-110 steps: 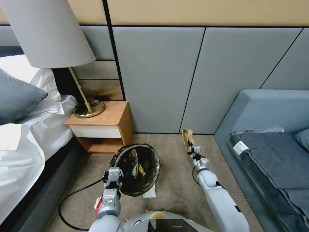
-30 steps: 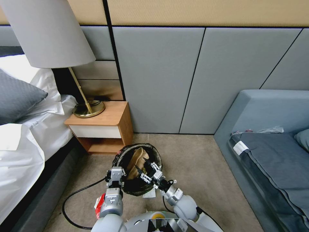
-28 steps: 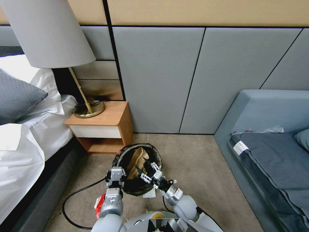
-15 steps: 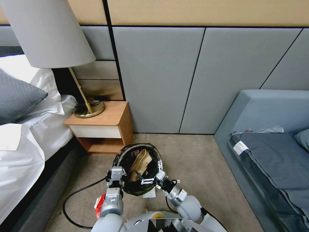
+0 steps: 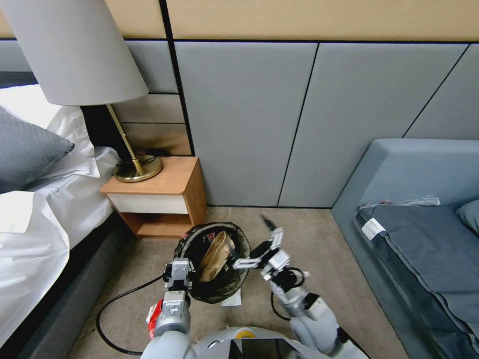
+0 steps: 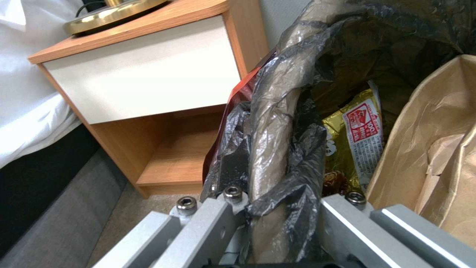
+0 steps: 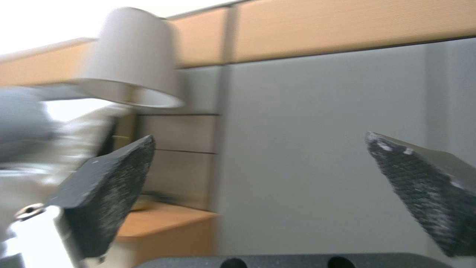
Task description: Pick up the trash bin, then pick up the garbage from the floor and place it into the trash bin.
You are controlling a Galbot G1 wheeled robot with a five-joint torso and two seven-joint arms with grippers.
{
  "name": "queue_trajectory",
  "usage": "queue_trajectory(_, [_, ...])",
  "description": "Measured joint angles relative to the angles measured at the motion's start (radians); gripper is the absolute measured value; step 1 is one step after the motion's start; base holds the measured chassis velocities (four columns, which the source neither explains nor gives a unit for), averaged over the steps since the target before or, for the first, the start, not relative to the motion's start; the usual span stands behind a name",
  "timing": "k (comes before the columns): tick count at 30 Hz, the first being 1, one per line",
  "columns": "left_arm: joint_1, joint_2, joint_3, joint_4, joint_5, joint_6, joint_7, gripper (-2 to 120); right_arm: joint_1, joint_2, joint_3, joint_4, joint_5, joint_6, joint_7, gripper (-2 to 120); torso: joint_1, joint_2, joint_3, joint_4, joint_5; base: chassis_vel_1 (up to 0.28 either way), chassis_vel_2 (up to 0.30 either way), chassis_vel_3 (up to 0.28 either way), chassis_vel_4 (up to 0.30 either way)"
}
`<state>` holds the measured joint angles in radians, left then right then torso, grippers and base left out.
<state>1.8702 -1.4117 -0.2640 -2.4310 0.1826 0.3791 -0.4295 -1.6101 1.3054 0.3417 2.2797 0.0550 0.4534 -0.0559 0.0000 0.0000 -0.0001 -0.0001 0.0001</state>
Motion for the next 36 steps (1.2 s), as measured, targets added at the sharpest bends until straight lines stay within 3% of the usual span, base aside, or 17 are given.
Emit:
queue_trajectory(9, [0.004, 0.0, -0.001, -0.003, -0.011, 0.001, -0.008, 1, -0.027, 0.005, 0.128, -0.071, 0.056, 0.04, 0.015, 100, 0.0, 0.0, 0.0, 0.0, 0.0, 0.0, 0.0, 0.0, 0.0])
queue_trajectory(36, [0.006, -0.003, -0.002, -0.007, -0.019, 0.002, -0.014, 1, -0.038, 0.017, 0.119, -0.101, 0.04, 0.042, 0.01, 100, 0.0, 0.0, 0.0, 0.0, 0.0, 0.014, 0.014, 0.012, 0.015])
